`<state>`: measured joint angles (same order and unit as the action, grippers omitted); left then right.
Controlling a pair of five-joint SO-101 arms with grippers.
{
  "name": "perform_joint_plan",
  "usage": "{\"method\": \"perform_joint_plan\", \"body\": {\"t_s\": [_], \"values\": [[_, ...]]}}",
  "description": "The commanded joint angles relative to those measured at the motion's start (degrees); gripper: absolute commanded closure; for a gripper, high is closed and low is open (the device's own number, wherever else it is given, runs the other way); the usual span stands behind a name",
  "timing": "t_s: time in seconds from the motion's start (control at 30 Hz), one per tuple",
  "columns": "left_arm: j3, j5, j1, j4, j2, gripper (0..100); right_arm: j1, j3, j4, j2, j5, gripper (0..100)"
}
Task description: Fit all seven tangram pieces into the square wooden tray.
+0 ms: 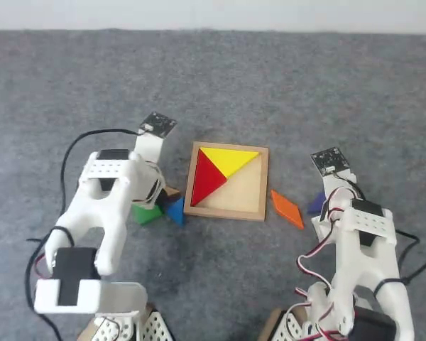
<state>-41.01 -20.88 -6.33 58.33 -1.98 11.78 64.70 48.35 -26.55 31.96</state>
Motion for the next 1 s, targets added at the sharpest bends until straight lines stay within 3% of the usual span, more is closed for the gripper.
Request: {"method": "perform_joint_plan", "body": {"t_s": [0.0,0.23,0.4,0.6,0.67,0.8,0.87,0.97], "values": [[2.77,-7.30,-3.16,0.18,-0.62,76,0.40,-0.26,-1.10,0.13,0.53,89.7],[5.67,-7.74,-1.58,0.18,-0.62,76,0.40,0.00,-1.27,0.13,0.53,89.8],[7.08,7.56,1.85,-2.99,0.00,76,0.31,0.18,-1.63,0.13,0.53,89.8],[7.08,16.97,1.49,-5.19,0.09,76,0.31,0.18,-1.63,0.13,0.53,89.8],[7.34,12.66,2.29,-3.78,-0.62,76,0.31,0.18,-1.63,0.13,0.53,90.0],[11.21,-8.18,2.81,5.10,-0.62,76,0.31,0.18,-1.63,0.13,0.53,90.0],[13.23,-18.29,1.41,5.54,-0.53,76,0.31,0.18,-1.63,0.13,0.53,90.0],[16.04,-24.26,0.88,6.33,0.09,76,0.31,0.18,-1.63,0.13,0.62,90.0]]}}
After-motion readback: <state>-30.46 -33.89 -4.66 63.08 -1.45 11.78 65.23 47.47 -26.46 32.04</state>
